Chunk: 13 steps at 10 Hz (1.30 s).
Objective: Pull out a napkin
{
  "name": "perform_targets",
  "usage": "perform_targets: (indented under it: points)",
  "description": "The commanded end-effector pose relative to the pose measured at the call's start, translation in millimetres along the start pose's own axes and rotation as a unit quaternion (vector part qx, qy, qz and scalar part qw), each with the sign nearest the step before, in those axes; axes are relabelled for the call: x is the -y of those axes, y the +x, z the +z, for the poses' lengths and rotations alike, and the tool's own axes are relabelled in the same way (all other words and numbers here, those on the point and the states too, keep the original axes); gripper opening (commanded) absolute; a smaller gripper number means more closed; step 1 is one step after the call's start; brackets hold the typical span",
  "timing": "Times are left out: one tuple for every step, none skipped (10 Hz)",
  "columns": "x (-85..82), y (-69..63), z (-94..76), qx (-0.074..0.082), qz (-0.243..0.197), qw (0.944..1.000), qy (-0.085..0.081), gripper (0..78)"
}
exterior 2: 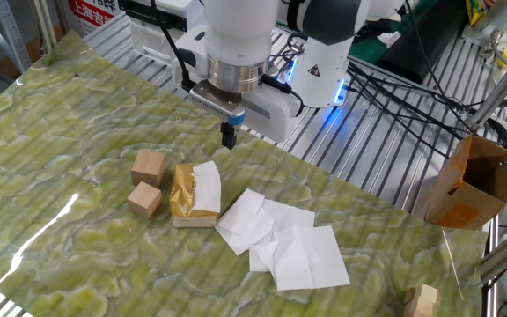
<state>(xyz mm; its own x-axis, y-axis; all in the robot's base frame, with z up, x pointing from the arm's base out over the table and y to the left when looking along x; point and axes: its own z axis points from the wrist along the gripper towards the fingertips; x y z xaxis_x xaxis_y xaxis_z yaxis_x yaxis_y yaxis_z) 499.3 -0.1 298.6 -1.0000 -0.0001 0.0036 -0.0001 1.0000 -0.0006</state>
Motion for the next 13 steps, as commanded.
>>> perform_targets:
  points:
    - [0.0, 0.0, 0.0, -0.026, -0.010, 0.9994, -0.021, 0.0]
    - [0.0, 0.0, 0.0, -0.027, -0.013, 0.9995, -0.002, 0.0]
    - [0.0, 0.0, 0.0, -0.027, -0.013, 0.9995, 0.001, 0.0]
    - [0.0, 0.0, 0.0, -0.027, -0.013, 0.9995, -0.001, 0.0]
    - [0.0, 0.0, 0.0, -0.027, -0.013, 0.9995, -0.001, 0.0]
    - [0.0, 0.0, 0.0, -0.029, -0.014, 0.9995, -0.001, 0.0]
    - [0.0, 0.0, 0.0, -0.031, -0.018, 0.9993, -0.002, 0.0]
    - [0.0, 0.0, 0.0, -0.031, -0.020, 0.9993, -0.005, 0.0]
    - [0.0, 0.0, 0.0, -0.031, -0.020, 0.9993, -0.006, 0.0]
    - [0.0, 0.0, 0.0, -0.031, -0.020, 0.9993, -0.006, 0.0]
    - [0.0, 0.0, 0.0, -0.032, -0.017, 0.9993, -0.005, 0.0]
    - [0.0, 0.0, 0.0, -0.032, -0.017, 0.9993, -0.004, 0.0]
    - [0.0, 0.0, 0.0, -0.032, -0.017, 0.9993, -0.004, 0.0]
